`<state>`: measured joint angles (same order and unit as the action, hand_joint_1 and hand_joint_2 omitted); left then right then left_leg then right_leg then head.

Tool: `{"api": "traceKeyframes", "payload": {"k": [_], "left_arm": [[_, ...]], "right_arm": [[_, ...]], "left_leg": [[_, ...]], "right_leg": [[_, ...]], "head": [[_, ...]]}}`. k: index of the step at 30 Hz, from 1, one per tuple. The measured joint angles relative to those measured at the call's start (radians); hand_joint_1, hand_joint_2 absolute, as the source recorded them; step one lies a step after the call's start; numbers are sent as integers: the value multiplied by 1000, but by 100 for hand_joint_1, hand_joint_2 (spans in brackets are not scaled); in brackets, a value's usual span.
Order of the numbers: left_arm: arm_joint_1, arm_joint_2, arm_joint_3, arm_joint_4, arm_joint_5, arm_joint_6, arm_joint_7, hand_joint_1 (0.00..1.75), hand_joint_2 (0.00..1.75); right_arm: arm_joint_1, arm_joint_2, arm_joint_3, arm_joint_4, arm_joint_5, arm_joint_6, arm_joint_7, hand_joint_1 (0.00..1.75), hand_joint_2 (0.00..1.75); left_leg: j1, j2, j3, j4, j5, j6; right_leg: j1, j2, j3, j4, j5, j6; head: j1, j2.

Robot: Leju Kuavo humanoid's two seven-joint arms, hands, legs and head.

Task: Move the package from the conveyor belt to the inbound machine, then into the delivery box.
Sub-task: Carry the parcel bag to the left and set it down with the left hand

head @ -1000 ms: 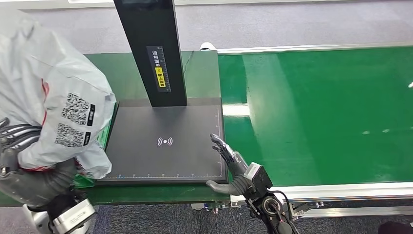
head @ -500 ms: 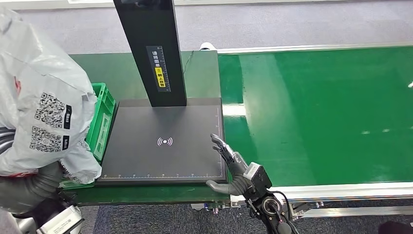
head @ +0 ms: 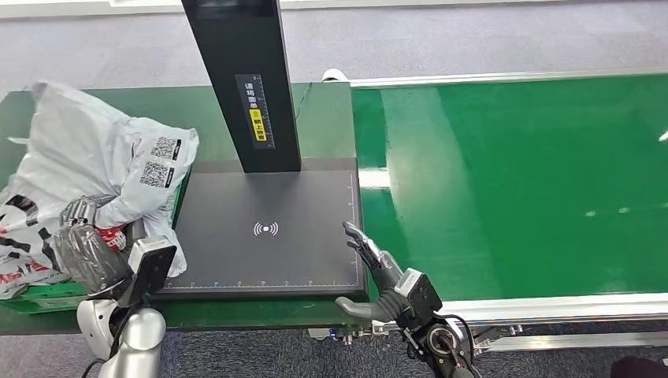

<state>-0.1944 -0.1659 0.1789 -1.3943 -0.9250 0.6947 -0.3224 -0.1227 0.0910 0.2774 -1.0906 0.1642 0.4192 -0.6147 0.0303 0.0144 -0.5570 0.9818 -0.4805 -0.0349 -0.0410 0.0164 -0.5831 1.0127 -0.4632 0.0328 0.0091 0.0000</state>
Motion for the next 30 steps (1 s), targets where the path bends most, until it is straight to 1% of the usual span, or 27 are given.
{"api": "traceKeyframes", "payload": {"k": [4, 8, 9, 10, 11, 12, 13, 14, 15, 16, 19, 23, 25, 28, 30], "left_arm": [[-21, 21, 74, 110, -4, 0, 17, 175, 175], [-29, 27, 119, 173, -19, 1, 25, 175, 175], [-30, 27, 127, 183, -19, 1, 27, 174, 175], [-31, 28, 135, 192, -19, 1, 29, 168, 175], [-32, 28, 141, 198, -19, 2, 31, 150, 175], [-32, 29, 145, 204, -18, 2, 32, 120, 175], [-33, 29, 149, 208, -18, 2, 32, 79, 175], [-33, 29, 152, 212, -16, 2, 33, 41, 175], [-33, 30, 155, 216, -14, 2, 34, 15, 175], [-33, 30, 158, 219, -14, 2, 34, 1, 175], [-34, 25, 178, 222, -17, 3, 3, 0, 175], [-35, 0, 237, 207, 5, 3, -117, 0, 175], [-35, -11, 261, 199, 10, 3, -141, 0, 175], [-36, -22, 282, 191, 14, 3, -154, 0, 175], [-37, -35, 302, 179, 34, 3, -211, 0, 175]], "right_arm": [[0, 0, -2, 0, 1, 0, 0, 0, 175], [0, 0, -2, 0, 3, 0, 0, 0, 175], [-1, 0, -2, 0, 4, 0, 0, 0, 175], [-1, 0, -2, 0, 4, 0, 1, 0, 175], [-1, 0, -3, 0, 5, 0, 1, 0, 175], [-1, 0, -2, 0, 5, 0, 2, 0, 175], [-1, 0, -2, 0, 6, 0, 3, 0, 175], [-1, 0, -2, 0, 6, 0, 3, 0, 175], [-1, 0, -2, 0, 7, 0, 3, 0, 175], [-2, 0, -2, 0, 9, 0, 3, 0, 175], [-4, 0, -2, 0, 11, 0, 4, 0, 175], [-7, 0, -2, 0, 10, 0, 5, 0, 175], [-7, 0, -2, 1, 10, 0, 6, 0, 175], [-8, 0, -2, 1, 10, 0, 6, 0, 175], [-9, 1, -2, 1, 10, -1, 6, 0, 175]], "left_leg": [[0, -1, -1, 0, 0, 0], [0, -1, -1, 0, 0, 0], [0, -1, -1, 0, 0, 0], [0, -1, -1, 0, 0, 0], [0, -1, -1, 0, 0, 0], [0, -1, -1, 0, 0, 0], [0, -1, -1, 0, 0, 0], [0, -1, -1, 0, 0, 0], [0, -1, -1, 0, 0, 0], [0, -1, 0, 0, 0, 0], [0, -1, -1, 0, 0, 0], [0, -1, -1, 0, 0, 0], [0, -1, -1, 0, 0, 0], [0, -1, -1, 0, 0, 0], [0, -1, -1, 0, 0, 0]], "right_leg": [[0, 0, 0, 0, 0, 0], [0, 0, -1, 0, 0, 0], [0, 0, -1, 0, 0, 0], [0, 0, -1, 0, 0, 0], [0, 0, -1, 0, 0, 0], [0, 0, -1, 0, 0, 0], [0, 0, 0, 0, 0, 0], [0, 0, 0, 0, 0, 0], [0, 0, 0, 0, 0, 0], [0, 0, 0, 0, 0, 0], [0, 0, 0, 0, 0, 0], [0, 0, 0, 0, 0, 0], [0, 0, 0, 0, 0, 0], [0, 0, -1, 0, 0, 0], [0, 0, -1, 0, 0, 0]], "head": [[0, 0], [0, 0], [0, 0], [0, 0], [0, 0], [0, 0], [0, 0], [0, 0], [0, 0], [0, 0], [0, 0], [0, 0], [0, 0], [0, 0], [0, 0]]}}
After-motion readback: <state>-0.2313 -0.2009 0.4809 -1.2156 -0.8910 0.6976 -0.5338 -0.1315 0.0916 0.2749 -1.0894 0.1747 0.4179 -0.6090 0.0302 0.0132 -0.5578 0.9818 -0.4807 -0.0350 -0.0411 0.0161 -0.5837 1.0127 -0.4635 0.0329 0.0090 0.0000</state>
